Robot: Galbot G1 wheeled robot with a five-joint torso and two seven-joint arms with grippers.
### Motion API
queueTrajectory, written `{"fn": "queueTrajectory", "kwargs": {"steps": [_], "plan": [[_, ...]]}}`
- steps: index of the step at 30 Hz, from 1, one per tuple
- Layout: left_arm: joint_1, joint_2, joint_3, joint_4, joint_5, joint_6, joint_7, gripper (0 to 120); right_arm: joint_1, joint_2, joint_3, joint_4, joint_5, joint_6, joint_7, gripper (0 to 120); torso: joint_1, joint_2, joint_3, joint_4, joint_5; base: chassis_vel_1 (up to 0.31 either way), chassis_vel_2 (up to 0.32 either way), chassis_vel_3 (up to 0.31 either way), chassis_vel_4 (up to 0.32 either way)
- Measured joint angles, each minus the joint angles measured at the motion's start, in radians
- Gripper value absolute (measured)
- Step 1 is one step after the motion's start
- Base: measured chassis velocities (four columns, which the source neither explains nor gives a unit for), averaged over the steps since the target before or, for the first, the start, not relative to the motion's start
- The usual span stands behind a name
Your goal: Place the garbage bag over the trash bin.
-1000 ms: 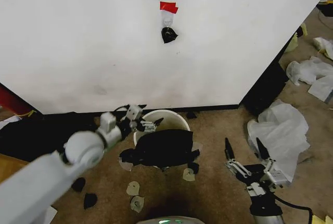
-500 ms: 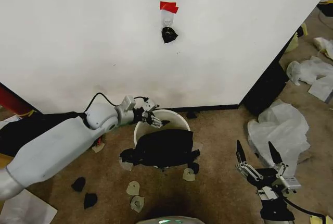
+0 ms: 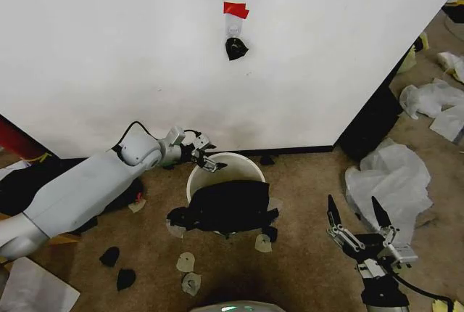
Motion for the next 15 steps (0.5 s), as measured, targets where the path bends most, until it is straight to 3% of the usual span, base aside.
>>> {"fn": "queueTrajectory", "kwargs": {"steps": [9,11,15], "plan": [[0.002,-0.017,-0.003,0.002,-0.031,0.029,0.021,33,-0.007,0.003,0.001,-0.002,-0.004,0.005,0.003,100,0.000,0.000,0.000,0.0000,0.0000,0.000,0.000,0.000,0.000],[0.002,-0.018,-0.003,0.001,-0.034,0.031,0.021,32,-0.008,0.003,0.001,-0.003,-0.005,0.007,0.003,100,0.000,0.000,0.000,0.0000,0.0001,0.000,0.000,0.000,0.000],[-0.001,-0.019,0.001,-0.011,-0.038,0.035,0.021,12,-0.010,0.005,0.002,-0.008,-0.005,0.013,0.007,100,0.000,0.000,0.000,0.0000,0.0001,0.000,0.000,0.000,0.000]]}}
